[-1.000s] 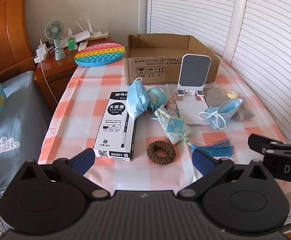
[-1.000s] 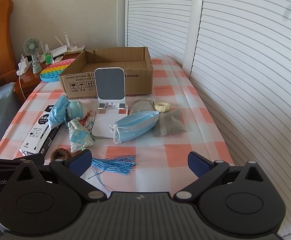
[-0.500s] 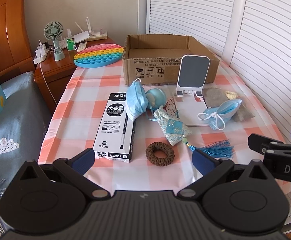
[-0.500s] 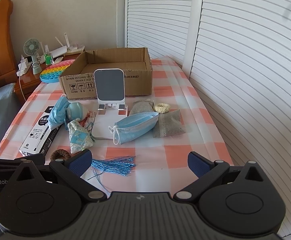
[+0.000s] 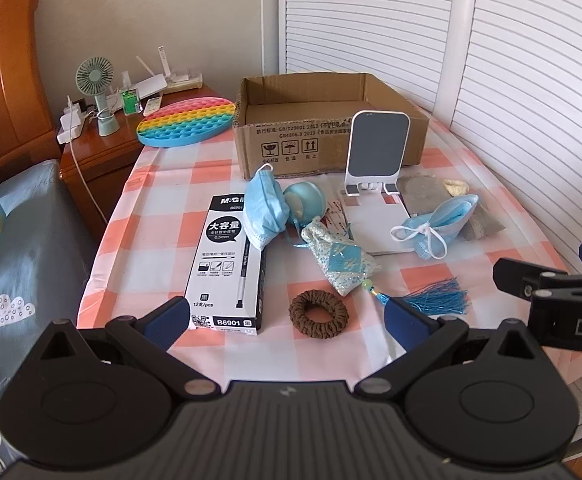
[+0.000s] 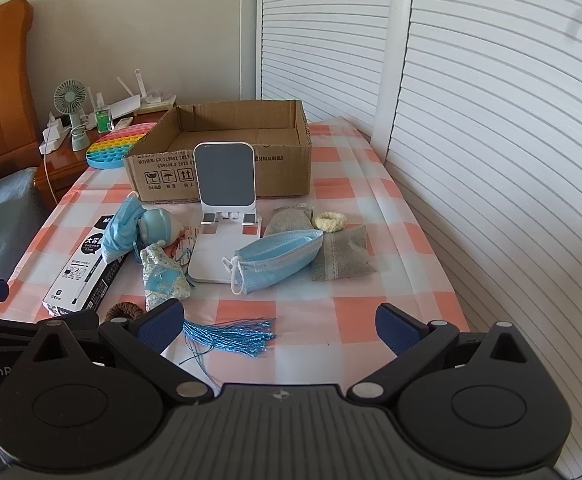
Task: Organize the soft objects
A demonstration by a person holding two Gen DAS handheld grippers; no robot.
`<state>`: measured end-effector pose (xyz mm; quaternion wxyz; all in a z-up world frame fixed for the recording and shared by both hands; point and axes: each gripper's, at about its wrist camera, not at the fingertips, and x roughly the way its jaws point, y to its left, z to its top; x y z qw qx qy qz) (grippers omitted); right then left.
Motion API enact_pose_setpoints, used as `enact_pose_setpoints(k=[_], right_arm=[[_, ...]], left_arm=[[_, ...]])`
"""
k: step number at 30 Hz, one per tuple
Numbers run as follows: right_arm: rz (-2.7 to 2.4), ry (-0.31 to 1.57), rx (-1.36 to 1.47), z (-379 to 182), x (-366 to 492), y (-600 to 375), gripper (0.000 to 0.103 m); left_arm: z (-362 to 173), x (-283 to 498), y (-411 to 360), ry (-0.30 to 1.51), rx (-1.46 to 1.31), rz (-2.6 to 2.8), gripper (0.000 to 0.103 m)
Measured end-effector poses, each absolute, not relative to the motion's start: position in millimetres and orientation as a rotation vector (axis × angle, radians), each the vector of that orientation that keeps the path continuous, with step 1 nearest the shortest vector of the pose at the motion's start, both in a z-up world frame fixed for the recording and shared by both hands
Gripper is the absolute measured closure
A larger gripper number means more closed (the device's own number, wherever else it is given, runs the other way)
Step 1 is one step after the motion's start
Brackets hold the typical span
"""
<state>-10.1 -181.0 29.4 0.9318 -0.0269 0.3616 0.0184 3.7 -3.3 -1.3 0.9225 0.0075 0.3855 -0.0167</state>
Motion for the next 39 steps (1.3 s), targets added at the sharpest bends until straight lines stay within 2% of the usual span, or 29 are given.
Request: enact_pose_setpoints(k=[16, 39], right_arm=[[0.142, 0.674, -0.100, 21.5, -2.3, -182.7, 0.000], [0.158, 0.744, -0.069, -27.0, 11.1, -218.0, 0.000]], left_arm=[[-14.5, 8.7, 0.8, 0.725, 0.051, -0.136, 0.000], [-61.1, 16.2, -13.6, 0.853, 0.042, -0.397, 0.000]])
